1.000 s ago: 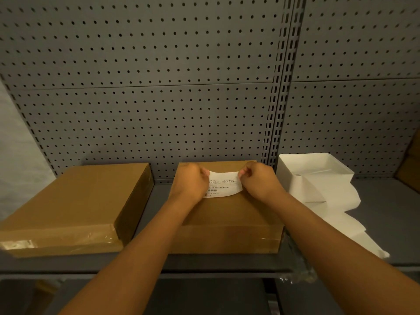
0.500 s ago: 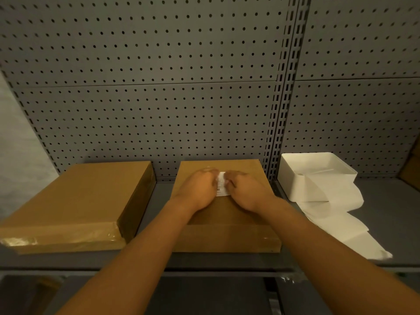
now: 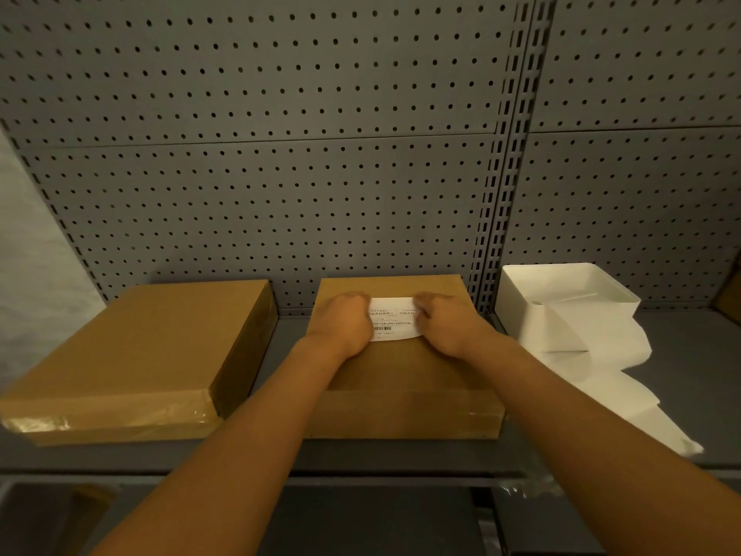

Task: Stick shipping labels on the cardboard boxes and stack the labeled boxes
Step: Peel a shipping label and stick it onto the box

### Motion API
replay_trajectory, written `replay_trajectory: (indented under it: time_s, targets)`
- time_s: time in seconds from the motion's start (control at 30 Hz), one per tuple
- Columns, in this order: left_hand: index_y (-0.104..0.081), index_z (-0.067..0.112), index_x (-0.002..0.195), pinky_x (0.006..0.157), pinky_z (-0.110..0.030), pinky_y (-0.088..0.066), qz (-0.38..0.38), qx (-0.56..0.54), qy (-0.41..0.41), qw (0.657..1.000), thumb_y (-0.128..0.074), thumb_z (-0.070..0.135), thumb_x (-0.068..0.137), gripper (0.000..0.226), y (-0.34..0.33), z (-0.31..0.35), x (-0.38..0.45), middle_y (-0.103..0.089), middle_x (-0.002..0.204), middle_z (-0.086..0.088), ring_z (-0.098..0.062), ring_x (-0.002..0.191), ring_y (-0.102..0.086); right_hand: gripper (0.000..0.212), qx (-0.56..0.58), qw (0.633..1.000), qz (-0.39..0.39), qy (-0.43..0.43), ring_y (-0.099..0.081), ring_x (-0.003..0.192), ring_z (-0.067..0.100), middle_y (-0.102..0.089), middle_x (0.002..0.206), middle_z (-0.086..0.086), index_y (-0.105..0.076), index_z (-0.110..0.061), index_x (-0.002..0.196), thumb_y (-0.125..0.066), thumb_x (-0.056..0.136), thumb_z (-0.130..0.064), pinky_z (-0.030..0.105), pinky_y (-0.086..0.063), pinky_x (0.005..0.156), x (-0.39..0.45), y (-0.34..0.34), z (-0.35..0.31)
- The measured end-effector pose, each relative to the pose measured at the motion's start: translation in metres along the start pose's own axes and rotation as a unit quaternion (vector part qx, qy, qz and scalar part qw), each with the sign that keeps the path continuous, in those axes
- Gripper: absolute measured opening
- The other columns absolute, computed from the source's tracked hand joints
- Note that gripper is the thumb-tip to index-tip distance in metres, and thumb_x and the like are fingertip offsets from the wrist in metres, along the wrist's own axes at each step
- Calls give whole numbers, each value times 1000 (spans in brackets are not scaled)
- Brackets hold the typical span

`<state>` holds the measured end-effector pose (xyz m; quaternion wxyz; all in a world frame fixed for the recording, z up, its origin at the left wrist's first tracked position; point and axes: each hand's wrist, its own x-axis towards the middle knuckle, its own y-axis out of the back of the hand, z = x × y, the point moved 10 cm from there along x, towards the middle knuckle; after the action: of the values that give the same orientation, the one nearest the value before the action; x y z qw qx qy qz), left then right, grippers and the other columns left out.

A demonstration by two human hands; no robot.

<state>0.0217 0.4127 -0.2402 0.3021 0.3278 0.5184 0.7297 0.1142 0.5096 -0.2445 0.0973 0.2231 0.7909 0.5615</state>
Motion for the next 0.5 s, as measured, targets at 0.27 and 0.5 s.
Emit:
replay_trajectory:
  time_s: [0.27,0.5]
  targets:
    - [-59,14,121,91,-42,-49,-11,-53,-70,996,-38,22,98,32,-5,26,-20,-62,122,-8,-26,108,-57,33,-18,998,-2,60,-55,110,27,-58,125,13,-54,-11,124,-35,100,-23,39,-46,93,-18,-6,-34]
    - [-60,14,123,96,-38,-47,26,-59,-88,994,-41,21,98,32,9,22,-42,-61,126,-4,-25,113,-57,31,-24,998,36,45,-59,105,27,-61,118,11,-56,-10,120,-37,98,-19,39,-50,90,-36,13,-21]
